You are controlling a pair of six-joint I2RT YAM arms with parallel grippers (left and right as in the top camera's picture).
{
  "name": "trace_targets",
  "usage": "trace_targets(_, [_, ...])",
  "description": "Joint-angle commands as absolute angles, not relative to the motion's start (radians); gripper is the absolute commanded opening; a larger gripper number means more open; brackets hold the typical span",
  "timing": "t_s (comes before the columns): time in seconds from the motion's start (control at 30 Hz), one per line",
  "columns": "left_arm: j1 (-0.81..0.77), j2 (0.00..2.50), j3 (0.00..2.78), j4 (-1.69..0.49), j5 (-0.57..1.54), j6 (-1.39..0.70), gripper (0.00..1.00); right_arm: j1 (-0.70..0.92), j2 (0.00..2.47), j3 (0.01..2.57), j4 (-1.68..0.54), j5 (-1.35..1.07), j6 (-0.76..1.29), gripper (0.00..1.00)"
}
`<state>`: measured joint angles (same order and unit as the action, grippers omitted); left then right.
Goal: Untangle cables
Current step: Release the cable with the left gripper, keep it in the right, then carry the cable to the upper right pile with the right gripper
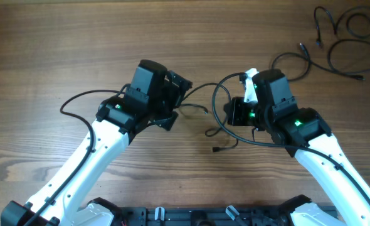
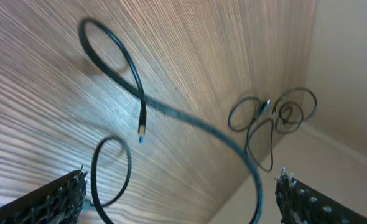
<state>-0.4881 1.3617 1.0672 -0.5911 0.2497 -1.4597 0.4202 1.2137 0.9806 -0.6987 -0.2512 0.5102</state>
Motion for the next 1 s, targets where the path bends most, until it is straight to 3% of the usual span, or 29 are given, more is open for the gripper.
trace_targets(0.0, [-0.479,1.363,1.081,-0.643,0.168,-1.443,1.0,0.416,1.22,0.987,-0.801,0.031,0.773,0.04])
trace_targets(0.03, [-0.48,1.363,1.081,-0.69,0.151,-1.443,1.0,0.416,1.22,0.987,-0.855,0.191,0.875,0.04])
trace_targets(0.1, [-0.479,1.364,1.081,-0.723,0.151,-1.443,1.0,0.415,1.22,0.987,-0.866,0.239,0.92,0.04])
trace_targets(0.23, [-0.48,1.368,1.081,-0.751,0.117,-1.443,1.0,0.415,1.216,0.992,-0.678,0.011,0.755,0.04])
trace_targets(0.43, [-0.468,1.369,1.081,-0.859,0.017,-1.443,1.0,0.36,1.163,1.134,-0.663,0.067,0.743,0.04])
trace_targets(0.6, [-0.468,1.369,1.081,-0.873,0.017,-1.443,1.0,0.102,1.161,1.296,-0.847,0.073,0.712,0.04])
trace_targets(0.73, [-0.468,1.369,1.081,-0.872,0.016,-1.443,1.0,-0.168,1.184,1.298,-0.95,-0.086,0.698,0.04])
trace_targets(0.87, [-0.468,1.369,1.081,-0.873,0.016,-1.443,1.0,-0.227,1.209,1.298,-0.974,-0.387,0.62,0.04])
trace_targets(0.97, [-0.468,1.369,1.081,-0.873,0.016,-1.443,1.0,-0.228,1.209,1.298,-0.986,-0.411,0.604,0.04])
